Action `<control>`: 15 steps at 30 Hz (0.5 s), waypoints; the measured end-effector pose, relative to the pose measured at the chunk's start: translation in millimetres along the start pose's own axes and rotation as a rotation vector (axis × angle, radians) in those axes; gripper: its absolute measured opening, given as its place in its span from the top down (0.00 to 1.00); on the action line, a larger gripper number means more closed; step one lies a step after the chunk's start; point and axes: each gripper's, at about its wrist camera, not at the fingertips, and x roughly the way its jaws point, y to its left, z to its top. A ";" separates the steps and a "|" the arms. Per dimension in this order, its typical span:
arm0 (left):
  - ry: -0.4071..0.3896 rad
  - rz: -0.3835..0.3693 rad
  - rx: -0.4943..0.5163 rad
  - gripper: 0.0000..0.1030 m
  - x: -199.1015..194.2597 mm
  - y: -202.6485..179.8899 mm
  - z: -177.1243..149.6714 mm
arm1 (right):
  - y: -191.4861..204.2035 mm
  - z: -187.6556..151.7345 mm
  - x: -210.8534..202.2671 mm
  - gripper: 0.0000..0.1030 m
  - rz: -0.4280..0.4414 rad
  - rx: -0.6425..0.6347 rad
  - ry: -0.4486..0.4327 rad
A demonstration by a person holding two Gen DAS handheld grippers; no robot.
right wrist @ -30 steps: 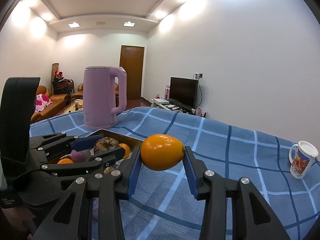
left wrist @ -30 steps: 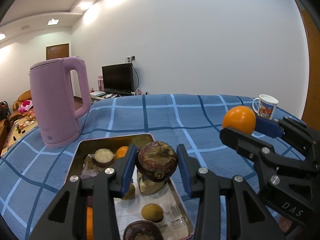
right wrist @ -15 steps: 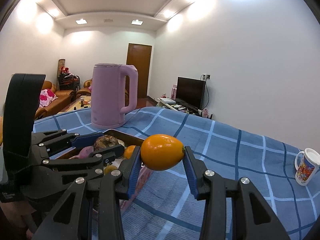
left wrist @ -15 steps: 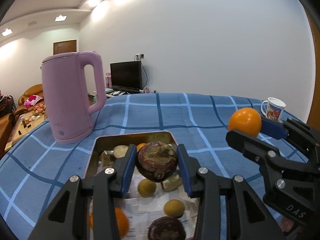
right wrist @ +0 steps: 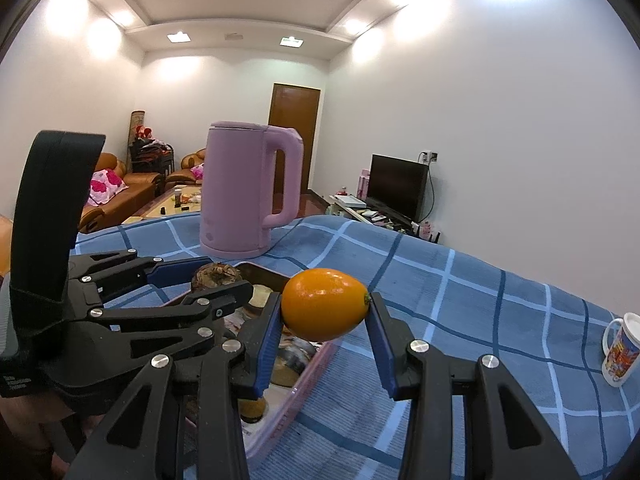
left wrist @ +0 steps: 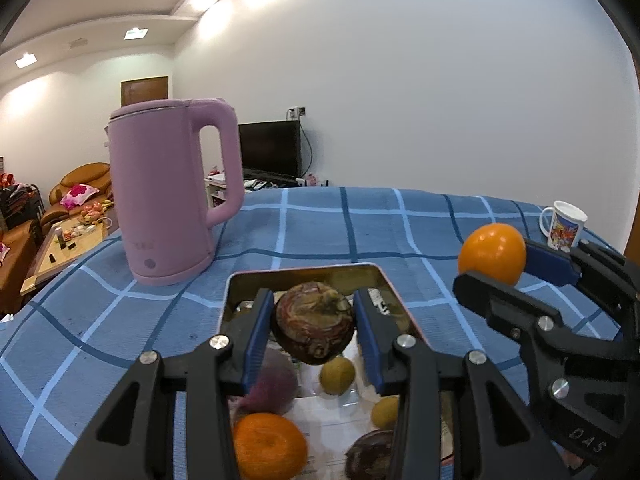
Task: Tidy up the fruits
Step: 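Lower the mangosteen into the tin tray with the left gripper while the right releases the kumquat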
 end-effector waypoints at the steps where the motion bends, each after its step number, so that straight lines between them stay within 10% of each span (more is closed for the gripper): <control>1: 0.001 0.003 -0.003 0.59 -0.1 2.0 0.0 | 2.1 0.5 1.1 0.58 0.003 -0.004 0.000; 15: 0.041 0.043 -0.020 0.59 7.0 25.3 -0.9 | 21.9 4.6 30.8 0.58 0.058 -0.014 0.052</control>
